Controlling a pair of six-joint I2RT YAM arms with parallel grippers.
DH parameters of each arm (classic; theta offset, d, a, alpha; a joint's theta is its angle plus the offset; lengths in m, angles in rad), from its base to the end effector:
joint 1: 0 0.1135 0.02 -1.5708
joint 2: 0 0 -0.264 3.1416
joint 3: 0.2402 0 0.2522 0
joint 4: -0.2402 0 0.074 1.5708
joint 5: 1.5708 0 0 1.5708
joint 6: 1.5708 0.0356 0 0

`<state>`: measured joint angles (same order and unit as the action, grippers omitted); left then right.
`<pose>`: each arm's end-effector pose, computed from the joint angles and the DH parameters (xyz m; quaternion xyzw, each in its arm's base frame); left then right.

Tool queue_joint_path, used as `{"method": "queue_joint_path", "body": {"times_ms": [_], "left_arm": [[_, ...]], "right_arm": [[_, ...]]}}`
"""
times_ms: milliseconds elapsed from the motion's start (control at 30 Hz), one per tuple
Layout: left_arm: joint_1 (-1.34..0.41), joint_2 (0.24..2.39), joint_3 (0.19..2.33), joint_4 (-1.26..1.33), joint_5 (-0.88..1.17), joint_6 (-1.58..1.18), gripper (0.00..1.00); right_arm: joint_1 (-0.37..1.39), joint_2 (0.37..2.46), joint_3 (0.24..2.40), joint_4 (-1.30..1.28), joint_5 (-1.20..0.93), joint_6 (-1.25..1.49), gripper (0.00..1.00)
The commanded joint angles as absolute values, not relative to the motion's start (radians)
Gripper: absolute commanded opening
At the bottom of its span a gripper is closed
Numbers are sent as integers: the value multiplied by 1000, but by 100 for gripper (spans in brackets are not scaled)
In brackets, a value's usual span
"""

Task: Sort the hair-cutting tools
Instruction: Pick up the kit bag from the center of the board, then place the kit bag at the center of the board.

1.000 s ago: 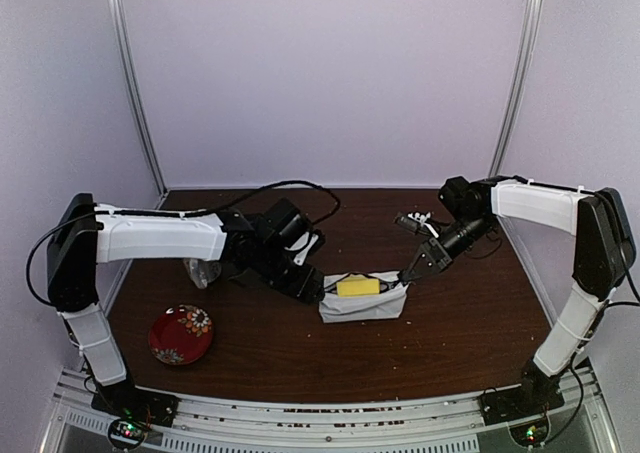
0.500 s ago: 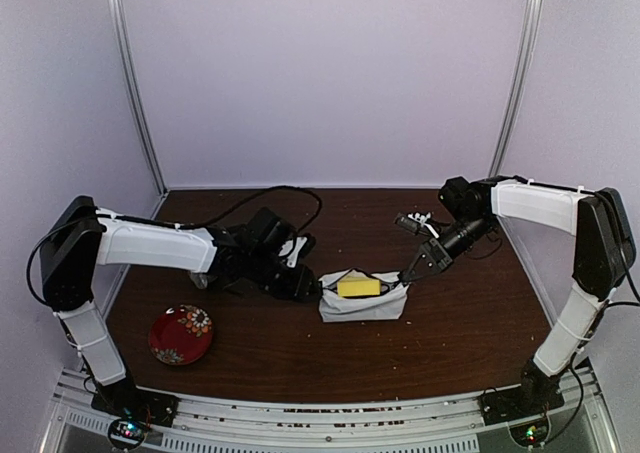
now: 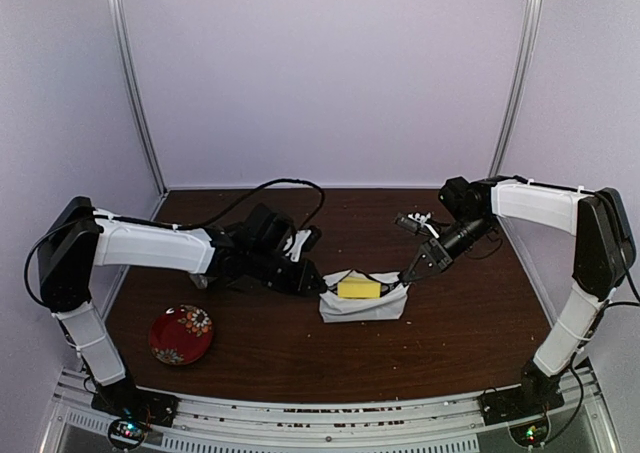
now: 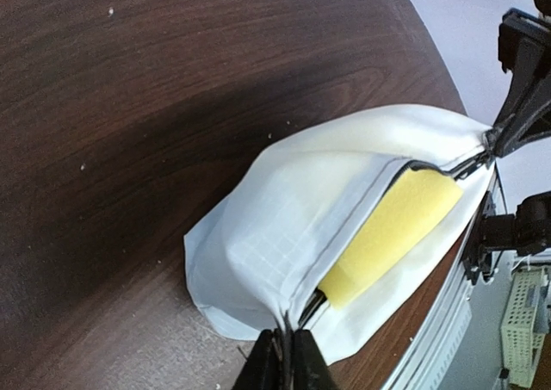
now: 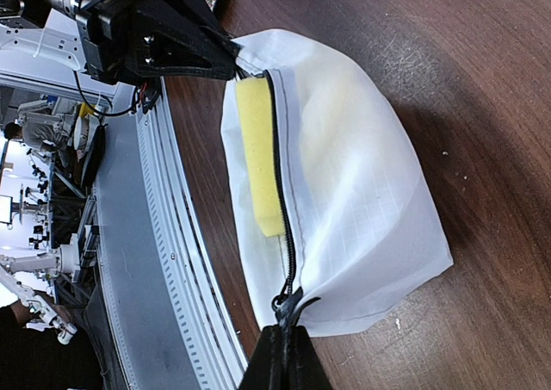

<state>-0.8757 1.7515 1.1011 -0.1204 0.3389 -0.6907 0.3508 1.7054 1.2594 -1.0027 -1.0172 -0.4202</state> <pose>0.2317 -0.2963 0.1977 0.1493 0.8979 -0.3809 0.1624 0.2841 0.1362 0.2315 -0.3553 0.7967 0.4839 0.0701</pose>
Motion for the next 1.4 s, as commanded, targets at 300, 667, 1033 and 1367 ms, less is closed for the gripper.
{"method": "queue_joint_path", "body": {"times_ms": [300,667,1033,1367], "left_arm": [[-868,1490,952,-130,289,-707,0],[-1056,1463,810,-31,264,-810,0],[-1215,1450,909,-311,-10,-707,47],[-1185,1639,1271,-398,-144,-469,68]], "right_arm": [[244,1614,1249,-952,-1004,-360,0],[334,1525,1169,-953,-998,-390,0],[452,1614,1197,-995,-951,-453,0],[460,1602,1211,-1004,-966,-465,0]]}}
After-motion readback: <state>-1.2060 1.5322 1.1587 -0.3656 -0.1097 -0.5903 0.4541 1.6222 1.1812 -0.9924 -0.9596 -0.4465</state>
